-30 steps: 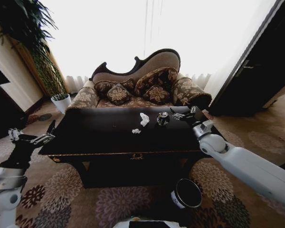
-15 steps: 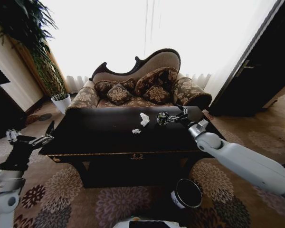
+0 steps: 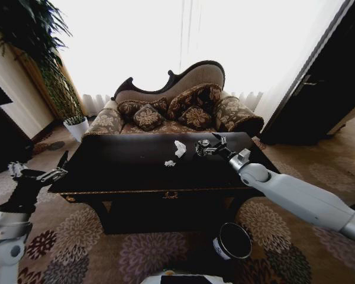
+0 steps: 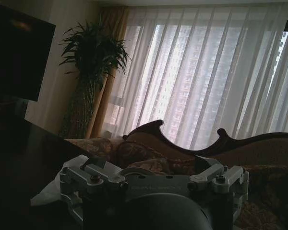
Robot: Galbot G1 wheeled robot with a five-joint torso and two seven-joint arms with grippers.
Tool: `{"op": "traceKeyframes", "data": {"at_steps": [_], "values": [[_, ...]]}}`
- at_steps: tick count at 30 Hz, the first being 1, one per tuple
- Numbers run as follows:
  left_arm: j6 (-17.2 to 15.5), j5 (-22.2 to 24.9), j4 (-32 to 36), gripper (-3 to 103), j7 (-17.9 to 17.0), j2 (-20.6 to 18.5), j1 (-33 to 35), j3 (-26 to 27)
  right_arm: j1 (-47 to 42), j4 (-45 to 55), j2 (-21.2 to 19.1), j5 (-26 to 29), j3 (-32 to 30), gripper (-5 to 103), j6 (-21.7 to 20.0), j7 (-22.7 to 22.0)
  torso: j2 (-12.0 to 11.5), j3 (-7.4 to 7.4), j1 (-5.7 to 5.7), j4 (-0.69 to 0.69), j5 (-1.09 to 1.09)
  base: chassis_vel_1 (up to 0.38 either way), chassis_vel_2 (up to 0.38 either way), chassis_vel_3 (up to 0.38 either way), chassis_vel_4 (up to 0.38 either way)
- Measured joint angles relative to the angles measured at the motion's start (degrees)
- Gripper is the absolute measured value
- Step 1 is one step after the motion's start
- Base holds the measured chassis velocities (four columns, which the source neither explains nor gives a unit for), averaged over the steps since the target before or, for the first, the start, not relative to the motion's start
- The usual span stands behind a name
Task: Move to the front of the table and place the trash on the table into the trash bin.
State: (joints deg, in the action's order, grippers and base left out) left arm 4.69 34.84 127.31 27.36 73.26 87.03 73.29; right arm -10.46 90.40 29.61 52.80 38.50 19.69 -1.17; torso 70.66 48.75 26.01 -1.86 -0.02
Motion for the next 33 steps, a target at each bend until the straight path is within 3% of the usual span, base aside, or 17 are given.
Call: {"op": "traceKeyframes", "data": {"at_steps": [19,23,24,26,30,32,33], "values": [[0.17,-0.93,-0.38,100,0.04,0.37,-0.16,-0.57,-1.57,-1.07,1.52,-1.72,1.18,102,0.24,1.06,0.0,0.0,0.0,0.0,0.0,0.0,0.0,0.0,0.0],[0.19,-0.93,-0.33,100,0.04,0.46,-0.15,-0.57,-1.69,-1.28,1.55,-1.99,1.31,95,0.24,1.14,0.0,0.0,0.0,0.0,0.01,0.0,0.0,0.0,0.0],[0.2,-0.93,-0.28,100,0.04,0.52,-0.15,-0.6,-1.7,-1.42,1.57,-2.08,1.36,85,0.26,1.24,0.0,0.0,0.0,0.0,0.0,0.0,0.0,0.0,0.0],[0.2,-0.93,-0.26,100,0.04,0.56,-0.14,-0.61,-1.72,-1.44,1.57,-2.09,1.38,85,0.28,1.32,0.0,0.0,0.0,0.0,0.0,0.0,0.0,0.0,0.0],[0.26,-0.93,-0.13,100,0.04,0.65,-0.04,-0.62,-1.97,-1.45,1.46,-2.31,1.38,63,0.45,1.71,0.0,0.0,0.0,0.0,0.0,0.0,0.0,0.0,0.0],[0.27,-0.93,-0.1,100,0.04,0.65,-0.04,-0.6,-2.03,-1.45,1.43,-2.34,1.36,63,0.46,1.74,0.0,0.0,0.0,0.0,0.0,0.0,0.0,0.0,0.0],[0.27,-0.92,-0.07,100,0.04,0.62,-0.02,-0.56,-2.1,-1.45,1.38,-2.38,1.3,57,0.47,1.76,0.0,0.0,0.0,0.0,0.0,0.0,0.0,0.0,0.0]]}}
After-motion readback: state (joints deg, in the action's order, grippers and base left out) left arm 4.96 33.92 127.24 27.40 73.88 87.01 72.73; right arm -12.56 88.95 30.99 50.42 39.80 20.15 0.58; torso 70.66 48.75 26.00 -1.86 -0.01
